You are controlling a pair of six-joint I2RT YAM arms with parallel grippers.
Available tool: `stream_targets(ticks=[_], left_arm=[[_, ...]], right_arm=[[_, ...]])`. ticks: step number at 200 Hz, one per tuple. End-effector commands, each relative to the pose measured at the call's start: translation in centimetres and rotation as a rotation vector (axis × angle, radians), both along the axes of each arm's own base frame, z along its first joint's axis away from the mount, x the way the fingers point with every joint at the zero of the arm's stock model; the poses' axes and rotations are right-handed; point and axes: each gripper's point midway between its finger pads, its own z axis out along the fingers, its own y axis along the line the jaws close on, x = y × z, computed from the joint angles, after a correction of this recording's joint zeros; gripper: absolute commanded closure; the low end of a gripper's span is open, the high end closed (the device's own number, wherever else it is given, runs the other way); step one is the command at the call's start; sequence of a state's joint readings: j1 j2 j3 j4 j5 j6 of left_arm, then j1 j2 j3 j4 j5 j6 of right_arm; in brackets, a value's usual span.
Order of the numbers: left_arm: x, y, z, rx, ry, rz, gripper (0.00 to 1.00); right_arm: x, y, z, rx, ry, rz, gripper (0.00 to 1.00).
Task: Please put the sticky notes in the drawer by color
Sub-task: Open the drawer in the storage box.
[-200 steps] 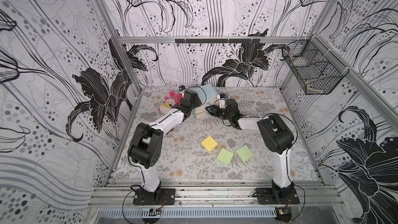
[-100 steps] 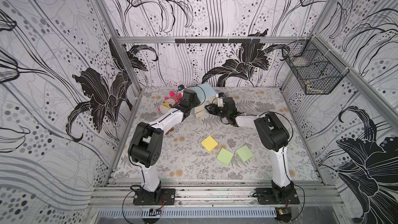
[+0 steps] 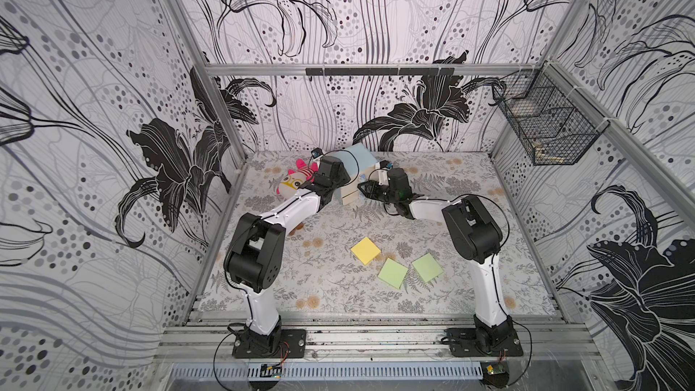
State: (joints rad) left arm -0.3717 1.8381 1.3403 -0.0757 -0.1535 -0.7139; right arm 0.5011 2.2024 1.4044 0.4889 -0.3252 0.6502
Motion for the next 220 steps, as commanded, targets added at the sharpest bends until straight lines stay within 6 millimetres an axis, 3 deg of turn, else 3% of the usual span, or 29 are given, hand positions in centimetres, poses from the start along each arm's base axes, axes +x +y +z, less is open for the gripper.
stream_targets(ticks=[1,79,176,220], left_arm=[[-0.5,-0.1,-2.6,0.021,0.071,-0.015,0.44],[-0.7,0.0,-2.5,0.037,0.069,-0.029,0.44],[-0.8,-0.3,-2.4,0.035,0.069,-0.04,0.44],[-0.6,-0.5,-2.2,0.035,0.063,-0.046,0.42]], right_arm=[[-1.0,-1.1,0.0,-0.042,-0.001,-0.022,0.72],[-5.6,-4.1,-0.6,-0.094,0.02,-0.034,0.74],[-8.0,-5.3,-0.1,-0.084,0.022,-0.03,0.73],[-8.1,-5.7,0.9,-0.088,-0.003,-0.044,0.49]])
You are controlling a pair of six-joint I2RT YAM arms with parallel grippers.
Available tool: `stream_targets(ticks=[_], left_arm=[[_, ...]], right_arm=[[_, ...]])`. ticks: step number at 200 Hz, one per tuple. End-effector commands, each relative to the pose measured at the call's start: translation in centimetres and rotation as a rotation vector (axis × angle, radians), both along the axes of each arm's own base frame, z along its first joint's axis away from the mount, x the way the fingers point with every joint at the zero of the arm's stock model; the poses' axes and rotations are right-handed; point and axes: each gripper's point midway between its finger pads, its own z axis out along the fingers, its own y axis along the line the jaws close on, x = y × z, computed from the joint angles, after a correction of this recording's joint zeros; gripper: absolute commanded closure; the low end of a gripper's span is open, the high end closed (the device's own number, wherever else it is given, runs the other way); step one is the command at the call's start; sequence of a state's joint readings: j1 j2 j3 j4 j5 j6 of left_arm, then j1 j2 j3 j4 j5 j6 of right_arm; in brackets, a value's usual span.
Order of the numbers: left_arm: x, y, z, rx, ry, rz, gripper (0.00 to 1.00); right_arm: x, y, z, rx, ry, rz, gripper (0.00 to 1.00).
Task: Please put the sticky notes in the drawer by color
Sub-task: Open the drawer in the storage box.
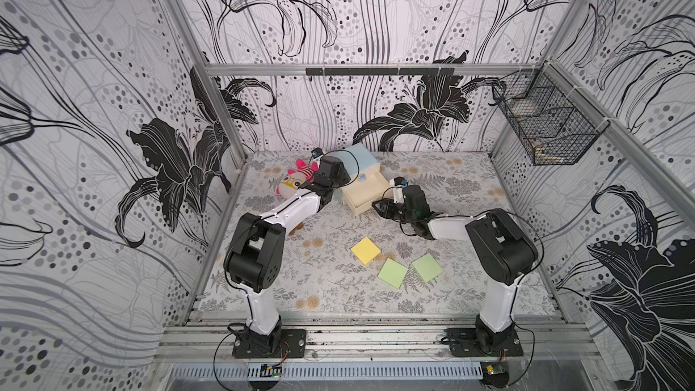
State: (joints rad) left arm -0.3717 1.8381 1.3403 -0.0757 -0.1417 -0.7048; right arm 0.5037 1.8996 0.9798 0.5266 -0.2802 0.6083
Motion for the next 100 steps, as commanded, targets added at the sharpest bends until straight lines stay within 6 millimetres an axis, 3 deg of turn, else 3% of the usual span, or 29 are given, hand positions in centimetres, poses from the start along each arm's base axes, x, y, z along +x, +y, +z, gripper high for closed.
stream_targets(ticks=[1,34,71,100], left_arm=[[-0.6,-0.3,-2.1,0.033,0.059,-0.032,0.42],[-0.6,-0.3,-1.1,0.034,0.041,-0.036,0.35],[-0.7,-0.9,1.7,0.016,-0.027,-0.068,0.0],[-1.3,-1.0,5.8,0.007,-0.109,-0.082,0.03]], right_arm=[[-0.1,-0.6,1.7,-0.007,-0.041,-0.021,0.49],[-1.5,-2.3,2.9,-0.063,-0.072,-0.045,0.34],[-4.9,-4.0,2.8,-0.162,-0.08,-0.014,0.2],[-7.7,-3.5,2.5,-0.257,-0.09,0.044,0.13]])
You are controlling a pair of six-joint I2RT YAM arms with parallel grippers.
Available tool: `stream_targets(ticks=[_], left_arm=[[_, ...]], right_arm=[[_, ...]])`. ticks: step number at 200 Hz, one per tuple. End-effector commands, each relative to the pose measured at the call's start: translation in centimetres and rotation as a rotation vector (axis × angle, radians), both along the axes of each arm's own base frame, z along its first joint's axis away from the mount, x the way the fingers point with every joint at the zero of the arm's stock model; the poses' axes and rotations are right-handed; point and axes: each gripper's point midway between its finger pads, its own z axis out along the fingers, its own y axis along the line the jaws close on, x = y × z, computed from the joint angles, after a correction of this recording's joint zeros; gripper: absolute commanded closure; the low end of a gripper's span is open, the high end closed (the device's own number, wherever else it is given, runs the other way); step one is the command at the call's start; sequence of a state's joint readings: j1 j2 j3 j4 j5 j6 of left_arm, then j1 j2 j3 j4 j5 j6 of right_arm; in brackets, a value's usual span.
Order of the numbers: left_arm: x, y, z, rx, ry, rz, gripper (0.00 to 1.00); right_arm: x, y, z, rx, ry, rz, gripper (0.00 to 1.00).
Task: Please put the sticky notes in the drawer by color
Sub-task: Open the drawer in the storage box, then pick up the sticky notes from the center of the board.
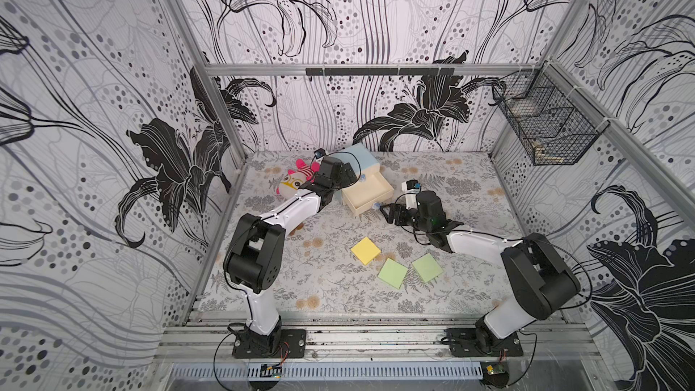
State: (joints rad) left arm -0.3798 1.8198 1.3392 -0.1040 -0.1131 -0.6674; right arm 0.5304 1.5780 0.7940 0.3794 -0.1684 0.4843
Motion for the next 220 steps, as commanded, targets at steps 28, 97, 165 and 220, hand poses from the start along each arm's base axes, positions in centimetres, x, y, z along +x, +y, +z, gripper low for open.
stream_targets(ticks=[28,97,165,220], left_arm=[[-2.6,0.9,9.9,-0.016,-0.227,-0.022,0.03],[-10.3,6.2,5.8,0.095,-0.173,0.054,0.03],[-13.4,7.6,-0.7,0.102,-0.05,0.083,0.03],[-12.6,7.1,-0.7,0.114,-0.053,0.068,0.03]], right_arm=[[-4.7,1.4,-1.0,-0.22,-0.005,0.122,0.07],[-6.8,3.6,-4.5,-0.349,0.119,0.245,0.24],[-8.7,1.4,-9.2,-0.417,0.235,0.194,0.55],[-7.3,1.7,-11.4,-0.454,0.284,0.141,0.71]])
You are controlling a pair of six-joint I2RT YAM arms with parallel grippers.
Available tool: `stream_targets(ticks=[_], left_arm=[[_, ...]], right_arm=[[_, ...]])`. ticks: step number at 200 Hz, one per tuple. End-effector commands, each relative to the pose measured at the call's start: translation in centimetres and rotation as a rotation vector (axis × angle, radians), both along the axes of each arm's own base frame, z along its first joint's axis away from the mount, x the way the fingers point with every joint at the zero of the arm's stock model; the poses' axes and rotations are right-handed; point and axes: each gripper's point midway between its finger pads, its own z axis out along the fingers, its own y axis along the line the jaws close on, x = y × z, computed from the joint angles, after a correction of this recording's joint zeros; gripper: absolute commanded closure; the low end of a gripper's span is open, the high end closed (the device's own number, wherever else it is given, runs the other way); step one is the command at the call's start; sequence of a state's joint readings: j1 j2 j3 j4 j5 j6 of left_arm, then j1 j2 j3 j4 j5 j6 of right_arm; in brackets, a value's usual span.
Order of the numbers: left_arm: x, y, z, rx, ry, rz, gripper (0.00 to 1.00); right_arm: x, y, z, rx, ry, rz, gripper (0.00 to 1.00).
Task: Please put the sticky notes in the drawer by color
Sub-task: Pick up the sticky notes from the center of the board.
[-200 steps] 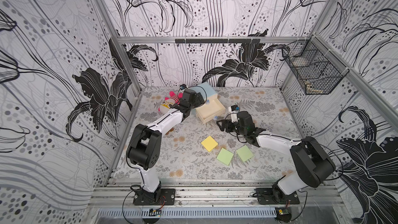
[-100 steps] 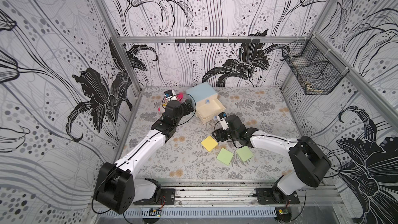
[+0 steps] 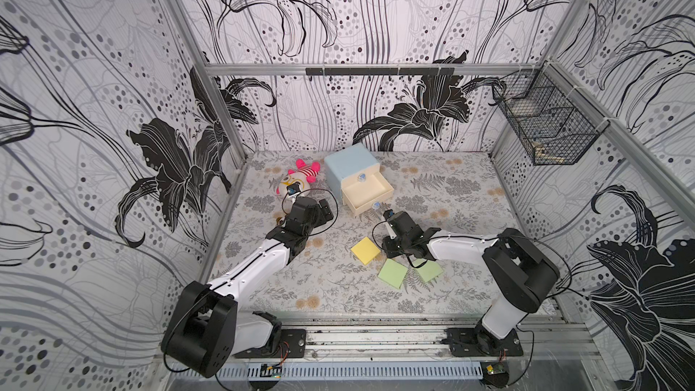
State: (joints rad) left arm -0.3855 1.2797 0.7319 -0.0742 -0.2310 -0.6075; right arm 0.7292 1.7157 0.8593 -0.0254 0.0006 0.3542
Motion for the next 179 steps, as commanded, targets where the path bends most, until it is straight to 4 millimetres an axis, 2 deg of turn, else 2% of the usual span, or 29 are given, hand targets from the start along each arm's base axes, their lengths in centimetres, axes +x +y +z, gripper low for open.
stream_targets(ticks=[1,27,55,108,146,179], left_arm=[[1.1,-0.2,1.6,-0.01,-0.058,0.005,0.03],[1.0,-0.2,1.3,-0.006,-0.05,0.002,0.03],[1.0,-0.3,1.3,-0.013,-0.053,0.002,0.03],[1.0,-0.5,1.4,-0.033,-0.065,-0.003,0.03],[0.6,-0.3,0.6,-0.042,-0.055,0.008,0.03],[0.2,0.2,0.0,-0.028,-0.043,0.02,0.03]], right_arm=[[0.2,0.2,-0.8,-0.013,0.029,-0.018,0.71],[-1.1,0.7,-1.1,0.015,0.056,0.035,0.72],[-4.0,1.7,-0.9,0.014,0.083,0.175,0.72],[-7.8,5.5,0.3,0.028,0.093,0.351,0.78],[-8.0,7.8,0.5,0.034,0.08,0.39,0.78],[-7.7,7.4,2.7,0.04,0.014,0.4,0.77]])
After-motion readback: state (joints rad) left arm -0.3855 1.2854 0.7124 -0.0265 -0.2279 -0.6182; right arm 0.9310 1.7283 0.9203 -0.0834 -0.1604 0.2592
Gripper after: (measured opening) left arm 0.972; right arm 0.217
